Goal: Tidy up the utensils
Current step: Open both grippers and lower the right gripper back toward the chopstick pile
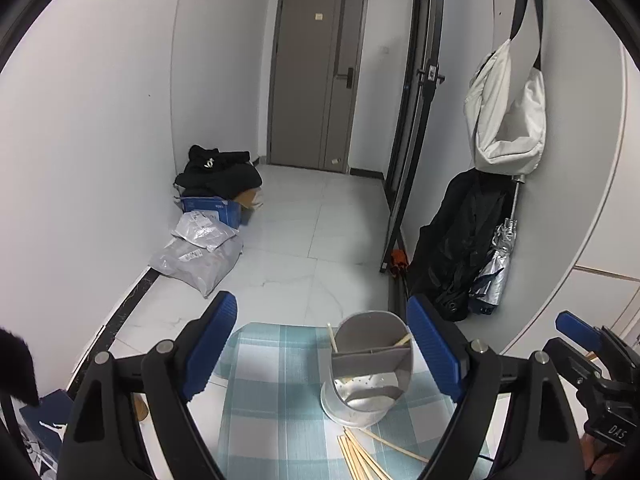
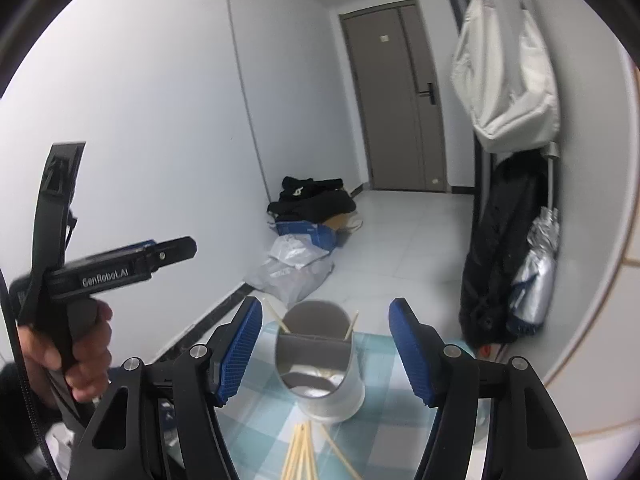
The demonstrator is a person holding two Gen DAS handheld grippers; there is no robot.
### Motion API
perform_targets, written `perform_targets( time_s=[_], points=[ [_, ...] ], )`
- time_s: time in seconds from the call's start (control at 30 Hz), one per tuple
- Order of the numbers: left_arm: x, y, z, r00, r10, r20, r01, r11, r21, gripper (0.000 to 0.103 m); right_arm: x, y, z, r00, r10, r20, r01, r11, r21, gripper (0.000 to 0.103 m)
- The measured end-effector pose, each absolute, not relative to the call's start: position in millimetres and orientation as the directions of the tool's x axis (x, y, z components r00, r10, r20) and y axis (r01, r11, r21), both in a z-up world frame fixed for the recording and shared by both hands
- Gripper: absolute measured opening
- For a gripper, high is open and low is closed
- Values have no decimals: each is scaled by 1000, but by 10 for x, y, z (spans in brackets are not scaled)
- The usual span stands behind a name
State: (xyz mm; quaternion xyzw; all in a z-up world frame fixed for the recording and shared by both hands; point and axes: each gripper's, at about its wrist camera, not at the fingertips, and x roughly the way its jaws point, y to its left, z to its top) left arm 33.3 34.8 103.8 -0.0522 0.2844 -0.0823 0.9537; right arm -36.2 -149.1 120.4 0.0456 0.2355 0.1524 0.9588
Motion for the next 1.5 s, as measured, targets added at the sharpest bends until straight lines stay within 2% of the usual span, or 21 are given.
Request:
perform_targets(
  time_s=[0.17,0.27,0.53,0.77,0.93,1.07,1.17,1.3,1.37,1.5],
  points=[
    [112,334,960,848,-175,-501,113,982,-152,94,-665,-1544,1133,850,299,-434,-229,951,206,71],
    [-31,332,896,855,-172,-489,115,983,-144,95,-823,-1608,1035,836,301,-459,-194,944,266,75],
    [-233,436,673,823,-231,-519,148,969,-196,95,-1134,-1759,847,701,379,-604,-149,906,396,75],
    [-167,489,465,815,-211,-540,132,975,-181,95,-1570,-1890,950,624,474,-621,-139,850,509,75],
    [-134,483,101,782,-201,-590,88,973,-214,95,-1485,-1759,611,715,313,-626,-135,939,316,83],
    [-102,483,-235,757,-153,-635,27,979,-204,95,-1019,-1637,126,732,238,-638,-162,971,176,83],
    [-87,531,-489,735,-112,-669,-16,983,-182,95,-594,-1498,-309,678,207,-705,-223,972,71,82],
    [-19,643,-690,701,-60,-710,-59,988,-142,95,-162,-1282,-765,571,210,-794,-349,937,-3,75],
    [10,707,-700,696,-40,-717,-85,987,-137,95,23,-1136,-920,520,217,-826,-426,904,-30,65],
    [47,789,-664,700,-24,-714,-112,984,-142,95,265,-946,-1110,457,237,-857,-501,865,-28,61]
  ],
)
